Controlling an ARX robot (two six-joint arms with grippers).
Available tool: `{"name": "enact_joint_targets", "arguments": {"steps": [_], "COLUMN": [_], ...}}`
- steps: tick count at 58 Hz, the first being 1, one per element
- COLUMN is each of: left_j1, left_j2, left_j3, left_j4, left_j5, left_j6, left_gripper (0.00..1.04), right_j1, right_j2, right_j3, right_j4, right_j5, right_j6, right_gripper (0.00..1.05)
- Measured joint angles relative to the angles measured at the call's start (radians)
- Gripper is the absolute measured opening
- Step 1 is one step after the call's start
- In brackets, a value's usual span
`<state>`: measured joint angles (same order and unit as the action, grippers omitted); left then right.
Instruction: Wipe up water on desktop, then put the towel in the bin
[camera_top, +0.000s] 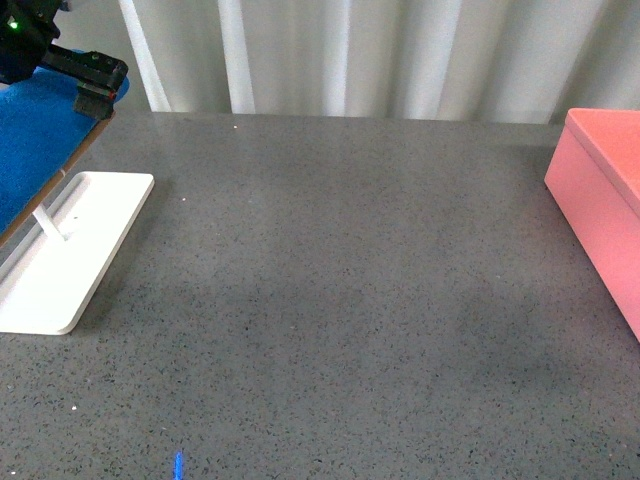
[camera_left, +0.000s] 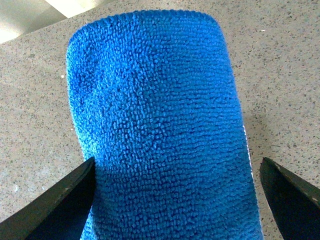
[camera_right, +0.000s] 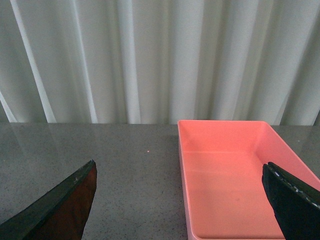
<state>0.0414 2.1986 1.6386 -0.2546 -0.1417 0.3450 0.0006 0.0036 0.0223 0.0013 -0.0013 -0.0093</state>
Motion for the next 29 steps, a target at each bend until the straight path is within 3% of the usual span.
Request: {"name": "enact_joint_targets", "arguments": {"steps": [29], "left_j1": [0.009], "left_j2": [-0.014], "left_j3": [0.003], "left_j4": [0.002], "left_j5": [-0.013], "left_j6": [0.0], "left_gripper": [0.16], "right_j1": [0.0], "right_j2": [0.0], "right_j3": [0.0], "right_j4": [0.0], "right_j5": [0.0], "right_j6": [0.0], "right_gripper": [0.98]}}
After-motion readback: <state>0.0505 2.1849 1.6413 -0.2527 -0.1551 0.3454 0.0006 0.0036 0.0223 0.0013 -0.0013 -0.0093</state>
